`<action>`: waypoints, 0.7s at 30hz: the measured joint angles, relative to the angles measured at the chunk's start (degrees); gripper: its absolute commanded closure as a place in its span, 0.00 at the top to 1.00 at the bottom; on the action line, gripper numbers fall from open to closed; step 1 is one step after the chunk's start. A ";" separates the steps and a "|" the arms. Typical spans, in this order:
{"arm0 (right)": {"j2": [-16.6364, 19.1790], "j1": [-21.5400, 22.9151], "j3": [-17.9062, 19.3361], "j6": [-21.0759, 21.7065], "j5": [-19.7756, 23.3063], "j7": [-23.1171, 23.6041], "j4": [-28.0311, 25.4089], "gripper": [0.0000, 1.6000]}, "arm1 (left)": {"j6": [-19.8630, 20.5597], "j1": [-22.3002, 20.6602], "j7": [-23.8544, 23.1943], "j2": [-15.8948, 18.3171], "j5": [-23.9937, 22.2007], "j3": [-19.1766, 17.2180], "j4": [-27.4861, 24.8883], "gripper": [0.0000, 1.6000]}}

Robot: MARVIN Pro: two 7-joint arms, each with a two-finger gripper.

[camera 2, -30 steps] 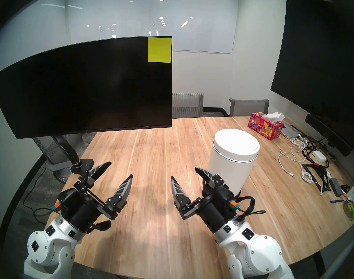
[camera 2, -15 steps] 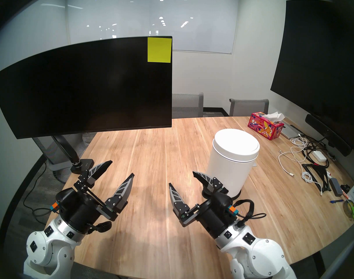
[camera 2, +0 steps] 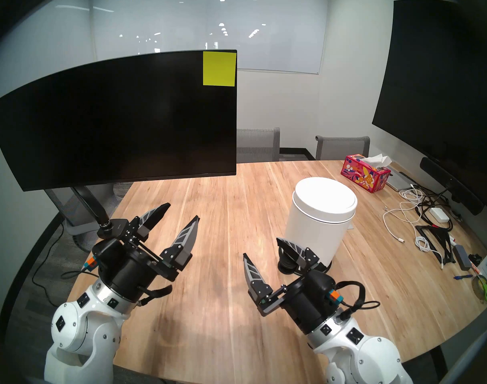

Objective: Peel the sticky note off the monitor, open the trash can lid and drop the sticker into the trash can

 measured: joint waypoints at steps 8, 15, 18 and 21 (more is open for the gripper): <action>-0.28 -1.30 1.28 -1.10 1.29 0.86 -0.11 1.00 | 3.43 -5.65 3.50 -1.44 -1.20 2.63 2.20 1.00; -0.40 -1.88 2.18 -1.48 1.95 1.50 -0.12 1.00 | 5.56 -9.89 6.21 -2.06 -1.69 3.76 4.11 1.00; -0.46 -2.04 2.51 -1.55 2.19 1.75 -0.12 1.00 | 6.42 -11.85 7.30 -2.29 -1.99 4.00 4.96 1.00; -0.51 -2.18 2.80 -1.59 2.37 2.02 -0.12 1.00 | 7.22 -13.87 8.38 -2.53 -2.25 4.11 5.86 1.00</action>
